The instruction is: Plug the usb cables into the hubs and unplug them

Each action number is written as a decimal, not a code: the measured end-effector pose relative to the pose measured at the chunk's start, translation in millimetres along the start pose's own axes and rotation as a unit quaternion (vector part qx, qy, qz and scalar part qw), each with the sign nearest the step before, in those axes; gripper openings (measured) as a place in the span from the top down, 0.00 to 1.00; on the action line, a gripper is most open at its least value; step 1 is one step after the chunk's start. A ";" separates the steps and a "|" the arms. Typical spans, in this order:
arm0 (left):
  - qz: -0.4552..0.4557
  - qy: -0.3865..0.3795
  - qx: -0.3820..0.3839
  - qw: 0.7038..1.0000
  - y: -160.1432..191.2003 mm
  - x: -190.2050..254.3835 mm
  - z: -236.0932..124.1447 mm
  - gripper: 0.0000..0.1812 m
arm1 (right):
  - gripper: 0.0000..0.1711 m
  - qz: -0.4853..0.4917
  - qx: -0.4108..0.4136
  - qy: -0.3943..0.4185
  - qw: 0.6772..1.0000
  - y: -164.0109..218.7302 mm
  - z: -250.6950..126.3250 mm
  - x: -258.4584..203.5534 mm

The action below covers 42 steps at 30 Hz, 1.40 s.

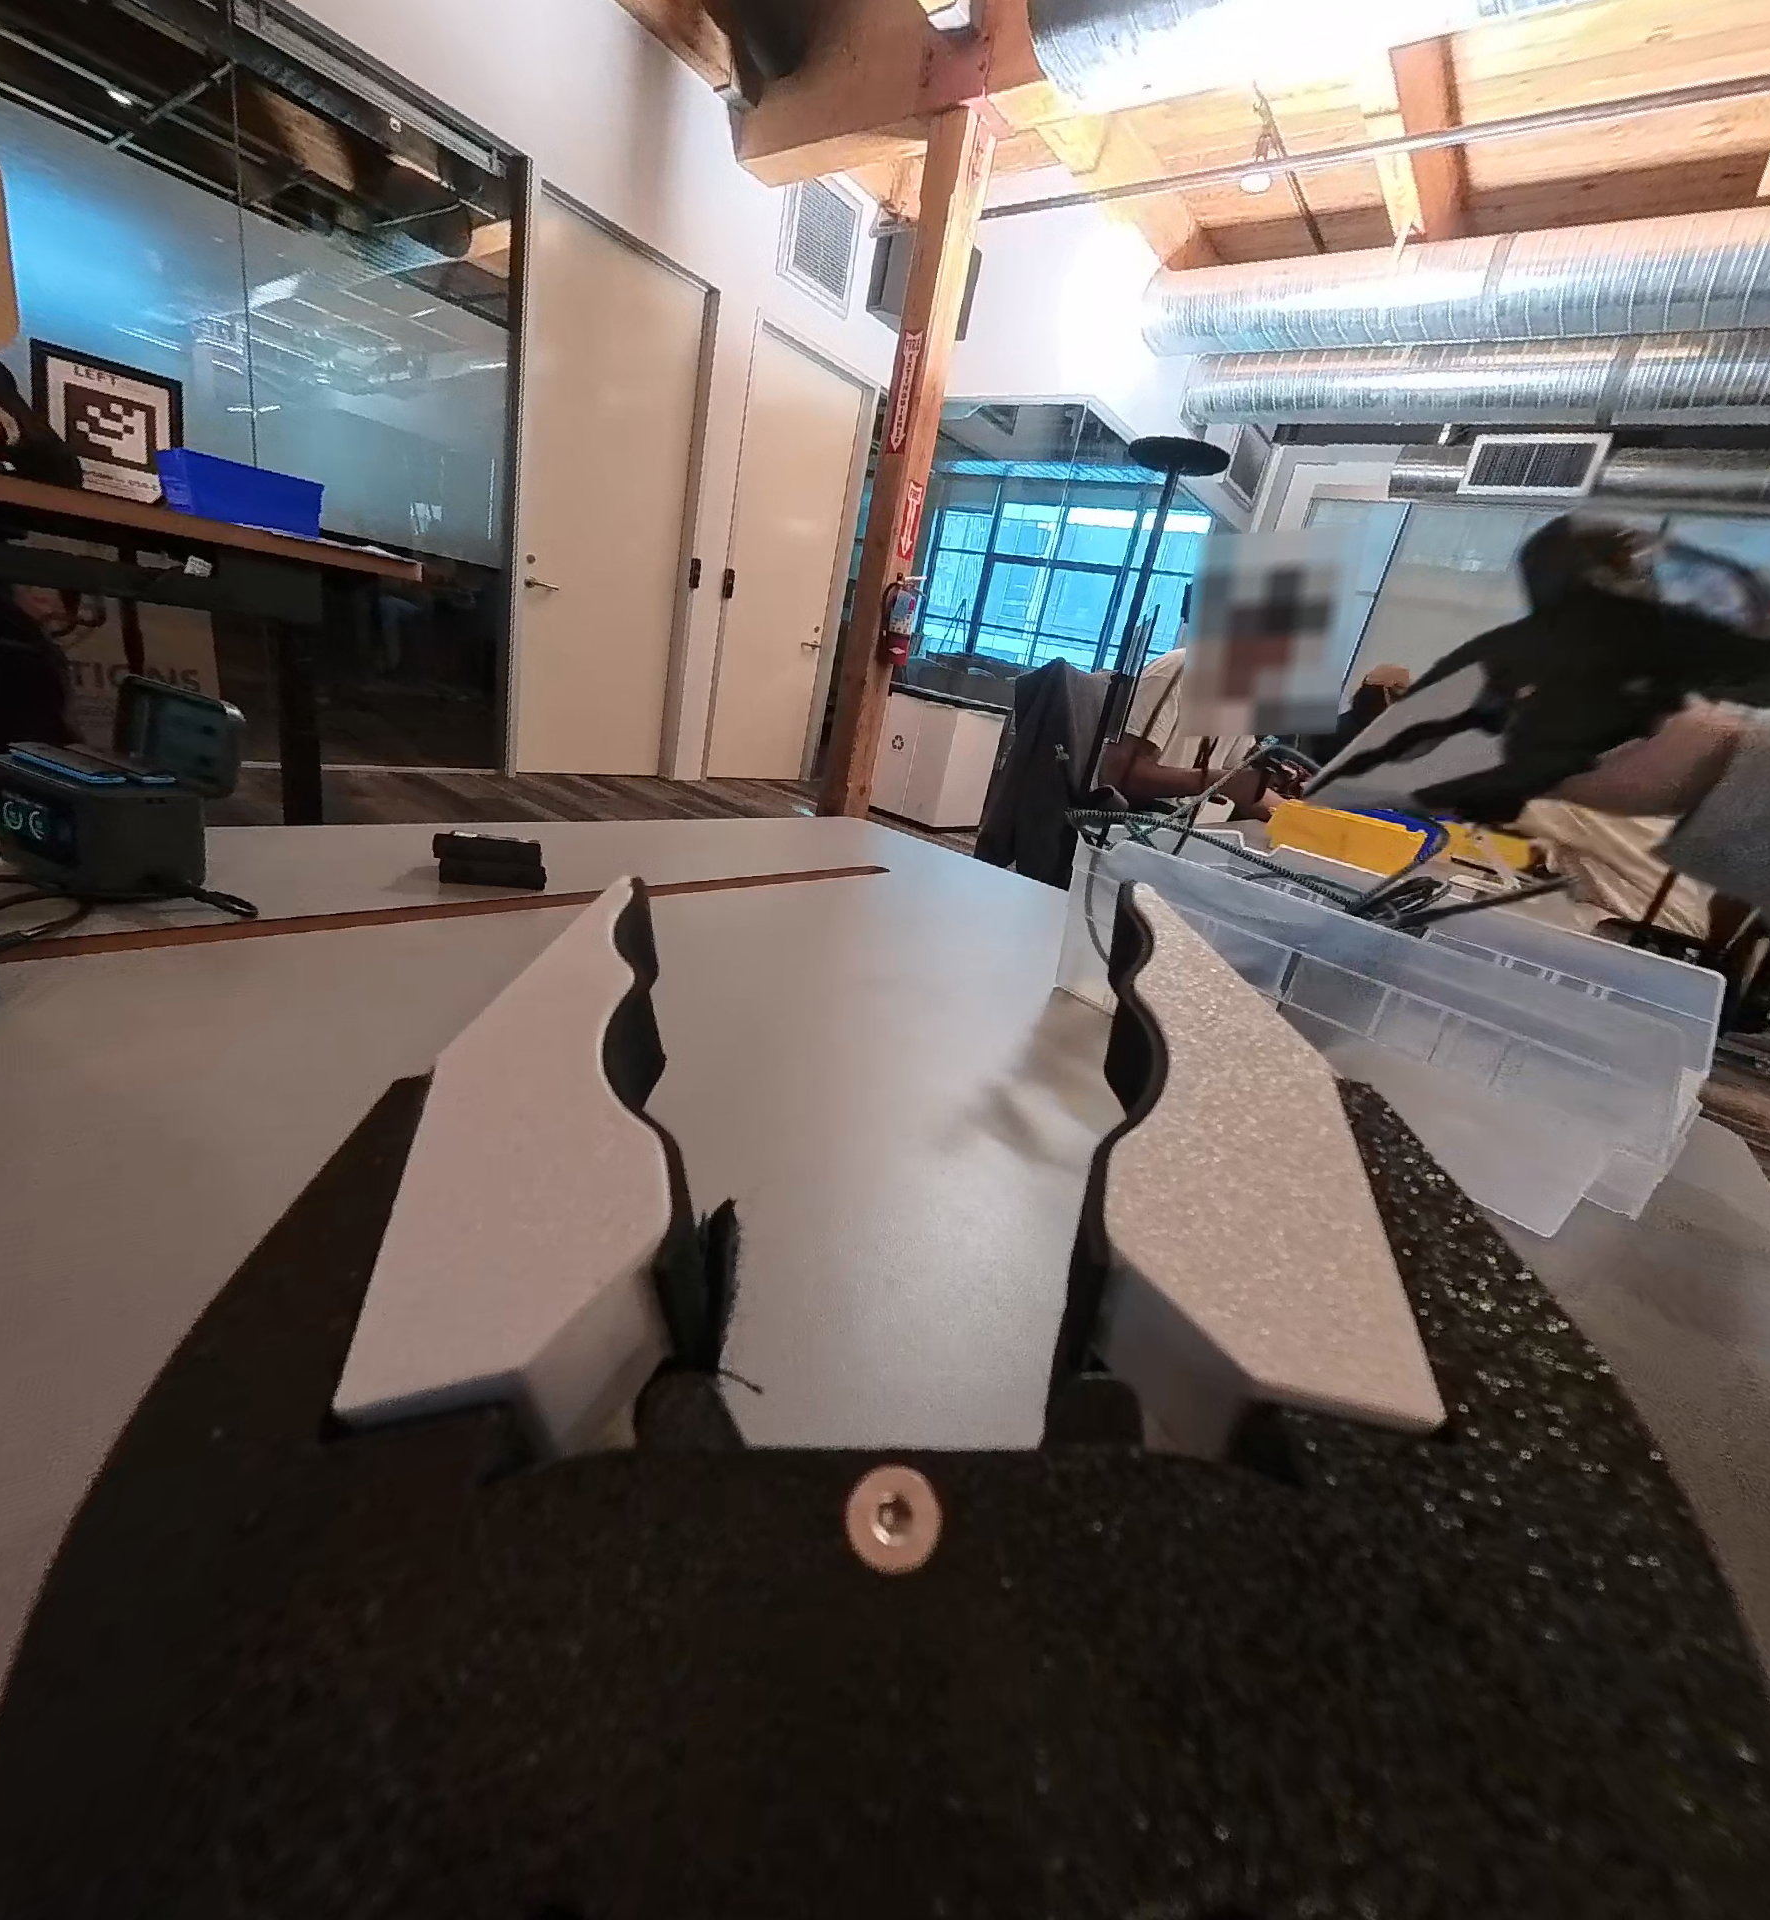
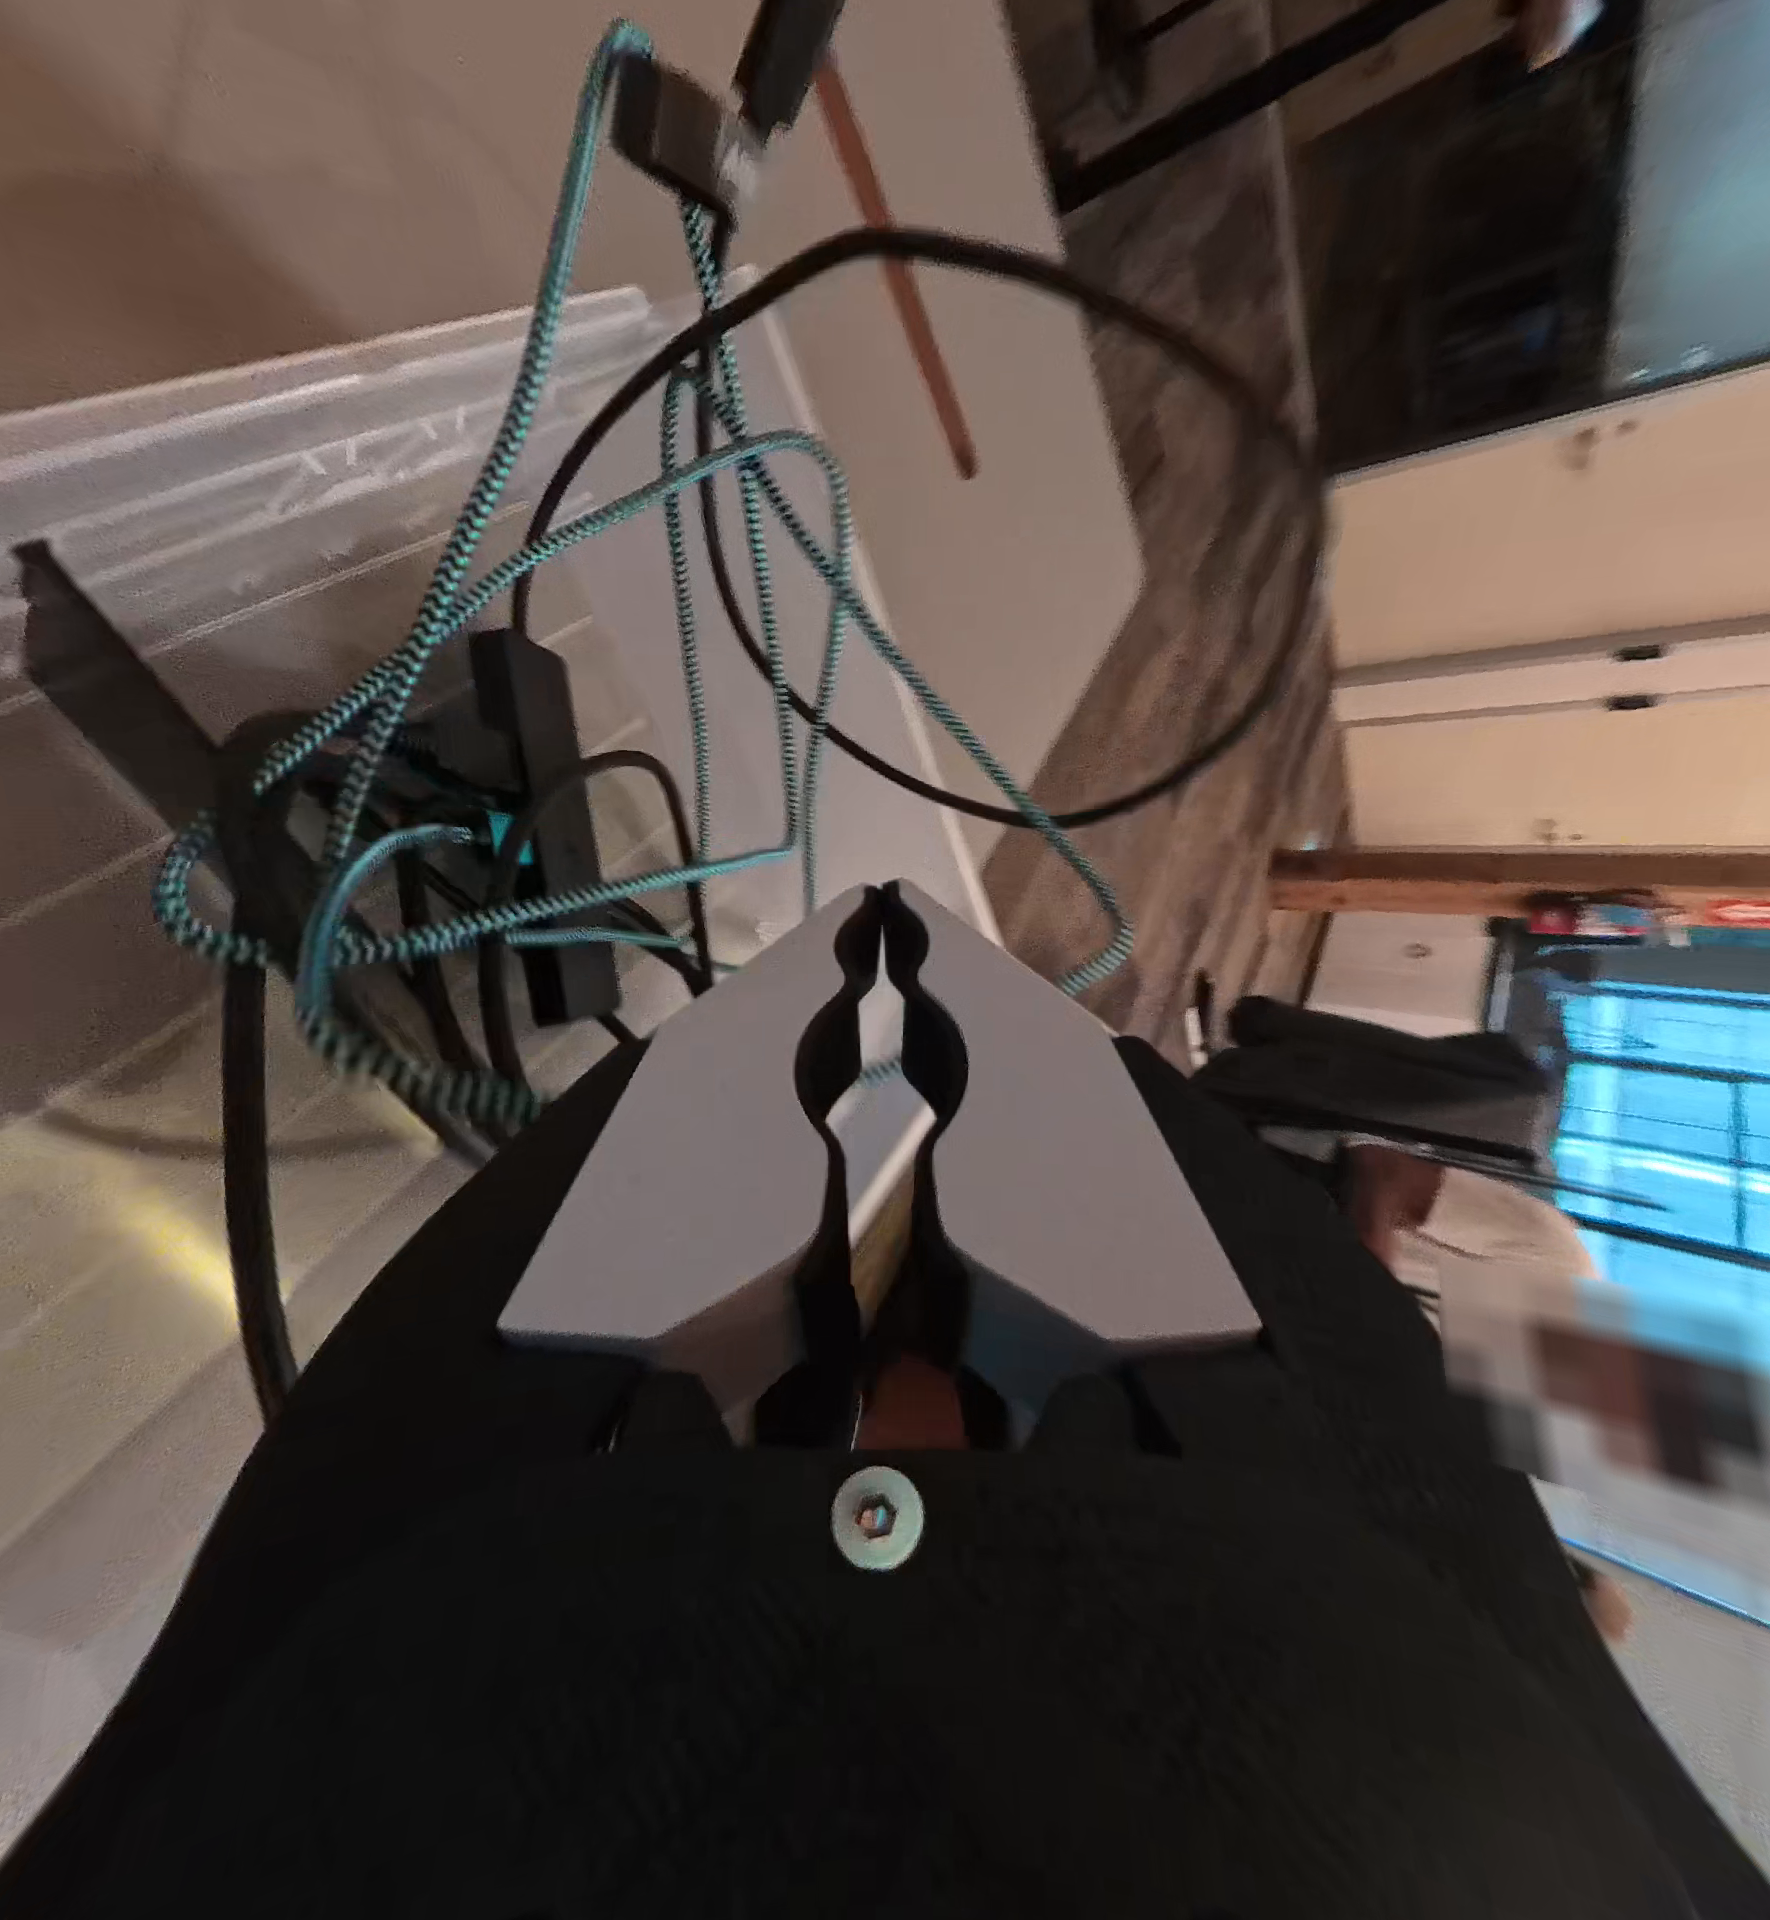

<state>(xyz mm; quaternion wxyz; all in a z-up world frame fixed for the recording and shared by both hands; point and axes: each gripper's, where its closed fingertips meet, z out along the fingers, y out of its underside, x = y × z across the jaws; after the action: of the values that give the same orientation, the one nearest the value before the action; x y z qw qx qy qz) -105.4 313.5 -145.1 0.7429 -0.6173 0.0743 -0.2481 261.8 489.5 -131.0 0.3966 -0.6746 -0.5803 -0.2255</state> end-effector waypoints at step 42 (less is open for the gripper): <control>0.114 -0.016 -0.036 0.993 -20.7 56.0 0.2 0.55 | 0.71 0.319 0.557 -0.004 0.767 -340.3 1.2 -131.3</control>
<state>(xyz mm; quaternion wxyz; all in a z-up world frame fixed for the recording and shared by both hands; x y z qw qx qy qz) -62.5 285.5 -114.4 0.7448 -0.6348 0.1416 -0.1492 -95.3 415.2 -139.1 0.7497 -0.4823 -0.3567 0.2795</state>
